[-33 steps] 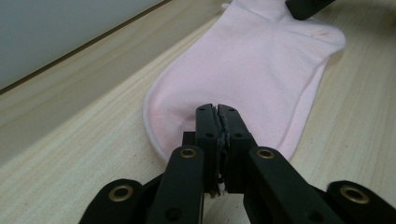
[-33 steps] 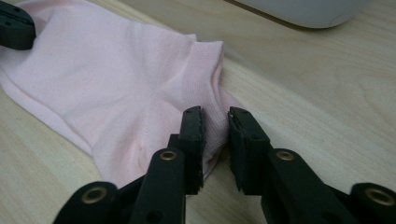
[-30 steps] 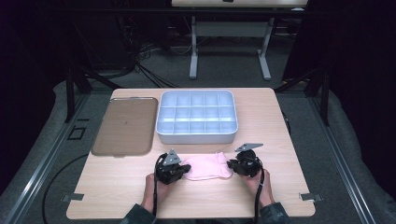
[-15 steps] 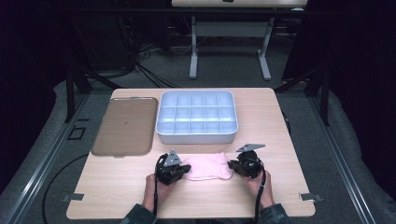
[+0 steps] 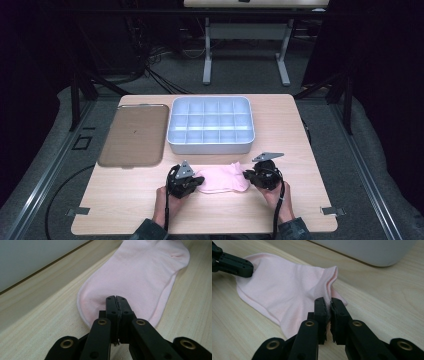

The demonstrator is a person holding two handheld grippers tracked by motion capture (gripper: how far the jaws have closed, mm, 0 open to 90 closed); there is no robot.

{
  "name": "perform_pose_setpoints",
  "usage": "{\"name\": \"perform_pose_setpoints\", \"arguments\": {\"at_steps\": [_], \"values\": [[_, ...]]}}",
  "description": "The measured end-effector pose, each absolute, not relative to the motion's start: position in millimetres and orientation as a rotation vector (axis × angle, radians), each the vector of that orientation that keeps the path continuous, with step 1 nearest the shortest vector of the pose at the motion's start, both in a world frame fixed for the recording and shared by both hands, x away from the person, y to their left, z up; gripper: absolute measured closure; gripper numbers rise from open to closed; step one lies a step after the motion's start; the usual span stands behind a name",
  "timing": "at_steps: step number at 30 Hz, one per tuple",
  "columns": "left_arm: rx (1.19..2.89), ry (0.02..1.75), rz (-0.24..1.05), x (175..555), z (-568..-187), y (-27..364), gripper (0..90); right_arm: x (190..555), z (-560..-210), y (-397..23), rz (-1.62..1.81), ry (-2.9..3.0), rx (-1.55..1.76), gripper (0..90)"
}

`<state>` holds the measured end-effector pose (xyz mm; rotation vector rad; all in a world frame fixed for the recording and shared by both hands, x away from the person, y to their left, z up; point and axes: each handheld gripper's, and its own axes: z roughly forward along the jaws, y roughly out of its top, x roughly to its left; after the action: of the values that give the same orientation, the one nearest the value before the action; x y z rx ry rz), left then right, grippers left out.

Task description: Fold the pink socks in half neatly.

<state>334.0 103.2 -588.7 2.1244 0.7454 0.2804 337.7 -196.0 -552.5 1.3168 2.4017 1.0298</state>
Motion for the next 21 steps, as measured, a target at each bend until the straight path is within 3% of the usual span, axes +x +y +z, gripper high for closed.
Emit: {"name": "perform_pose_setpoints", "arguments": {"at_steps": [12, 16, 21], "values": [[2.123, 0.75, 0.273, 334, -589, 104, 89.1, 338, -544, -191, 1.005, 2.411, 1.309, 83.1], [2.122, 0.752, 0.272, 335, -589, 104, 89.1, 346, -560, -193, 0.925, 2.383, 1.364, 67.3], [2.122, 0.751, 0.271, 335, -589, 104, 89.0, 348, -566, -192, 0.875, 2.4, 1.378, 59.8]]}}
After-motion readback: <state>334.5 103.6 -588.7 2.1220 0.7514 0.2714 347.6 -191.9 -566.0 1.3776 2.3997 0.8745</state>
